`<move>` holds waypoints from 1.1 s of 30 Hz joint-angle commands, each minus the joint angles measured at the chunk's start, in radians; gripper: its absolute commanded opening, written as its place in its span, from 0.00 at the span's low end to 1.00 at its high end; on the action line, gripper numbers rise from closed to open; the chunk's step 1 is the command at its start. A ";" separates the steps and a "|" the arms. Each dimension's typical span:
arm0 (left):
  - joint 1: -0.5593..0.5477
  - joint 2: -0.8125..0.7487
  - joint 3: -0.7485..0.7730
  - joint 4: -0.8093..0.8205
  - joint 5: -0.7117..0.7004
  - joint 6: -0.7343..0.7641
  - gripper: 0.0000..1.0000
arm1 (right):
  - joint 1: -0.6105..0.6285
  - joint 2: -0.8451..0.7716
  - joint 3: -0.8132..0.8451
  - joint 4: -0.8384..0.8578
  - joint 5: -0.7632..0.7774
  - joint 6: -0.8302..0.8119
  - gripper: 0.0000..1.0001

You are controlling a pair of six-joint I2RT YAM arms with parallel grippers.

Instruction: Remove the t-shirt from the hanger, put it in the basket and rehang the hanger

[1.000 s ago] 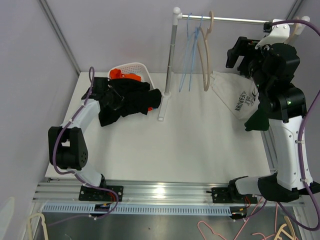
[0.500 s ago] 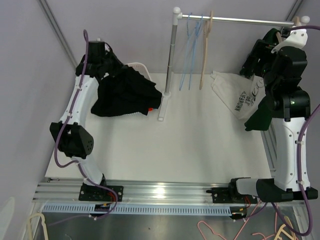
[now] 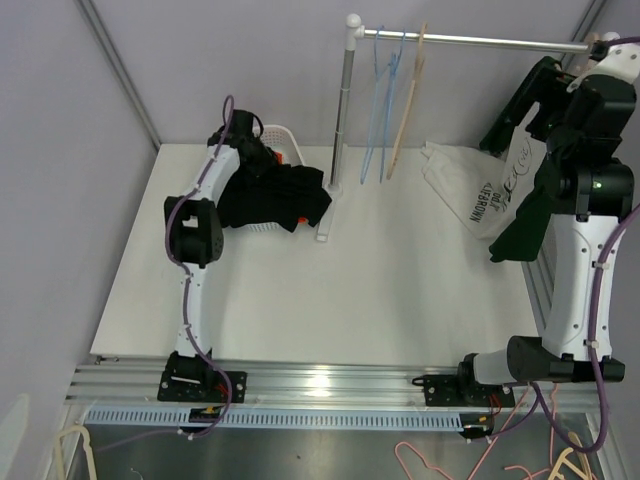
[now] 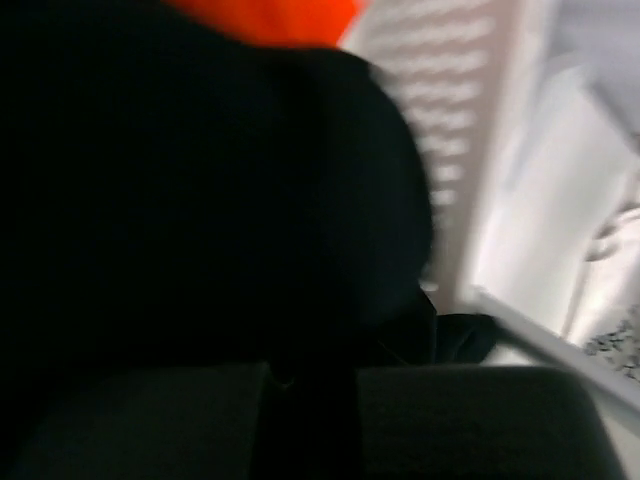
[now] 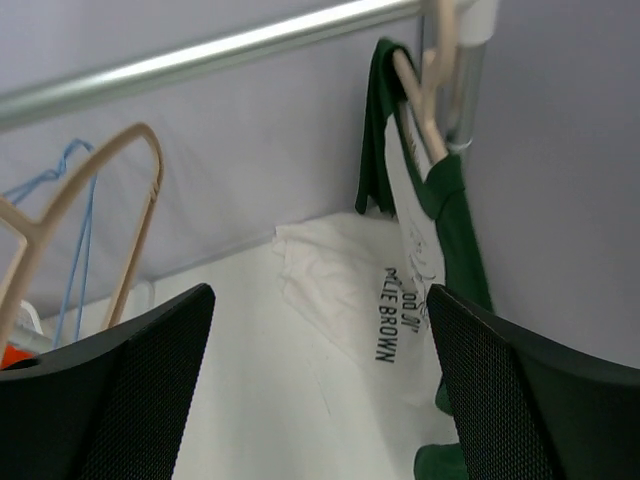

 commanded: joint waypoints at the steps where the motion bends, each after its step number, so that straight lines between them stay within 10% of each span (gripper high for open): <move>1: -0.006 -0.036 -0.025 -0.010 0.034 -0.028 0.06 | -0.052 0.007 0.111 -0.017 -0.028 -0.014 0.91; 8: -0.062 -0.393 -0.224 0.082 -0.061 0.047 0.99 | -0.146 0.036 0.140 -0.031 -0.086 -0.008 0.91; 22: -0.378 -1.154 -0.817 0.186 -0.337 0.152 1.00 | -0.311 0.269 0.281 0.004 -0.362 0.031 0.82; 33: -0.608 -1.386 -1.250 0.381 -0.459 0.179 0.99 | -0.311 0.385 0.292 0.151 -0.416 0.011 0.63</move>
